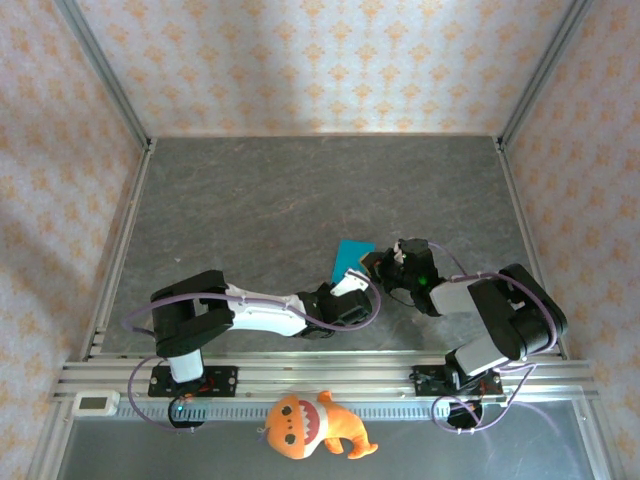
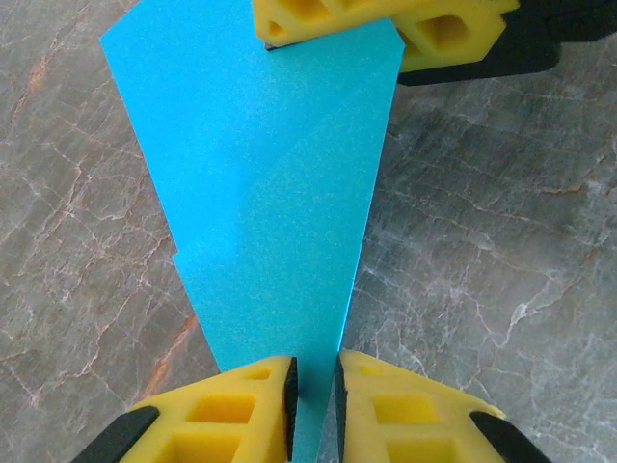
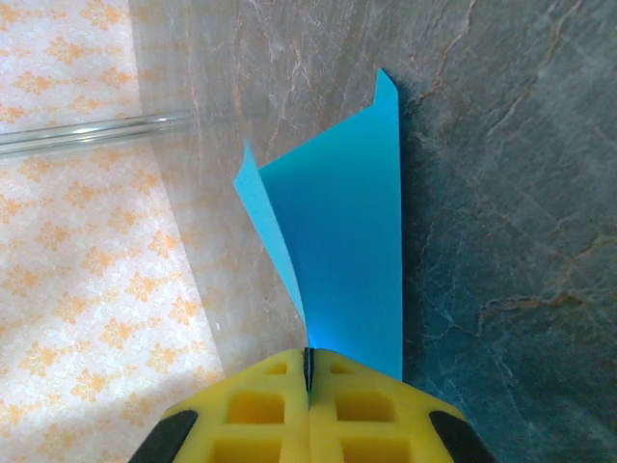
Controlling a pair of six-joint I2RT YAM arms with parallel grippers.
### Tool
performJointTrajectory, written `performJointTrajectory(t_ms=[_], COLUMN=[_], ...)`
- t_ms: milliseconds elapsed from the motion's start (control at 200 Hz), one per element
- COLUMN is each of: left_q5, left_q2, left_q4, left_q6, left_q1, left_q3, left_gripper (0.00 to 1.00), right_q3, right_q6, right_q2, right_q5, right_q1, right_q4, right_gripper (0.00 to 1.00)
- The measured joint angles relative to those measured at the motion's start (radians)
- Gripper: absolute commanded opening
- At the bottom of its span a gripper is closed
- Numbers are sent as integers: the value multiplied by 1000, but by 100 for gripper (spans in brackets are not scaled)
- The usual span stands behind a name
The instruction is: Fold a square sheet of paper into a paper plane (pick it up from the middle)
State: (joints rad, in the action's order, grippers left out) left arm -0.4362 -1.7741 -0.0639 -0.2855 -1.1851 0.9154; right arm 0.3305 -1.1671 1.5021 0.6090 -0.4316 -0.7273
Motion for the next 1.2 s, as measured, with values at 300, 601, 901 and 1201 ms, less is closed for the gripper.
performJointTrajectory(t_ms=[300,601,901,1201], left_q5=[-23,-40,-44,-45], left_q2=[0,0,0,0], left_q4=[0,0,0,1], left_q6=[0,0,8,25], left_q1=[-1,-8,-8,-8], left_q3=[0,0,0,-3], left_gripper=[26,23,15,11], right_q3=[0,0,0,0], right_q6=[0,0,1,4], right_q2=[0,0,0,0], right_q5=[1,4,5,12], right_q1=[0,0,0,0], right_q4=[0,1,1,6], right_gripper=[0,0,0,0])
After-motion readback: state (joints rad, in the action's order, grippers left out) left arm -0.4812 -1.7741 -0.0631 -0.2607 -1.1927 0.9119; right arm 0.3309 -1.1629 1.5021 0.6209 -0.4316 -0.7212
